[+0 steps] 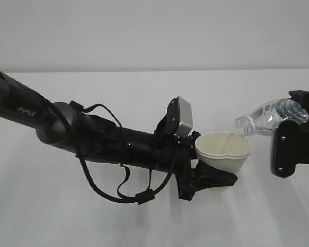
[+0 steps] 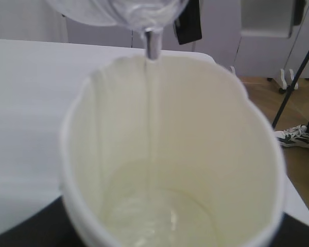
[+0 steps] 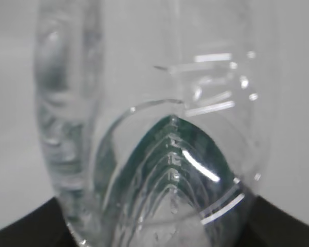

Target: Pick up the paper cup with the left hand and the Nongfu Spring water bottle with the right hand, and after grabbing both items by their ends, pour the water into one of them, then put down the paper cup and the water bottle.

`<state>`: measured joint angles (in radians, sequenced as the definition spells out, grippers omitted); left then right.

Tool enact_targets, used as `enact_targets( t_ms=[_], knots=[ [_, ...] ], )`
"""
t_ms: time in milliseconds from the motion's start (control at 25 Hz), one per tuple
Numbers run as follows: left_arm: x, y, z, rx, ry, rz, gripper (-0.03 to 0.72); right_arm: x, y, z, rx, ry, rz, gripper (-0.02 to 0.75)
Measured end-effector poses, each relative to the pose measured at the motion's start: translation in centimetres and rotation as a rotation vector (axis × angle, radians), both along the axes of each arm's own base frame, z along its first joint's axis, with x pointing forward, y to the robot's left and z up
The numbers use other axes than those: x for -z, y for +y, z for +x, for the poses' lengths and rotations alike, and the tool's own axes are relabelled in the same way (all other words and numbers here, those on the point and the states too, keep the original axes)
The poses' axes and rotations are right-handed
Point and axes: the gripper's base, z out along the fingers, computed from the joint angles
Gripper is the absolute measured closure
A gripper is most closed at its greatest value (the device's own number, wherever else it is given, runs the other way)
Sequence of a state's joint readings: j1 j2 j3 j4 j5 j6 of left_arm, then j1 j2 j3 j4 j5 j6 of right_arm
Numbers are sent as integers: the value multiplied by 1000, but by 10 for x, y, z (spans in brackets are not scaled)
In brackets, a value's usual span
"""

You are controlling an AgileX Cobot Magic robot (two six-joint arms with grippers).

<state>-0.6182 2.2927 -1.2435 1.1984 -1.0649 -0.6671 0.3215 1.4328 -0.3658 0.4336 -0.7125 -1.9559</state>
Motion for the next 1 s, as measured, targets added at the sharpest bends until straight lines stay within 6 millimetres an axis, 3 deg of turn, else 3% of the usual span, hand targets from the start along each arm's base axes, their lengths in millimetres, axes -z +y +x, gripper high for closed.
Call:
enact_targets(
  t_ms=[1000],
  knots=[
    [0,0,0,5,-2,3,262,-2,0,1,4,-20,-3,318]
  ],
)
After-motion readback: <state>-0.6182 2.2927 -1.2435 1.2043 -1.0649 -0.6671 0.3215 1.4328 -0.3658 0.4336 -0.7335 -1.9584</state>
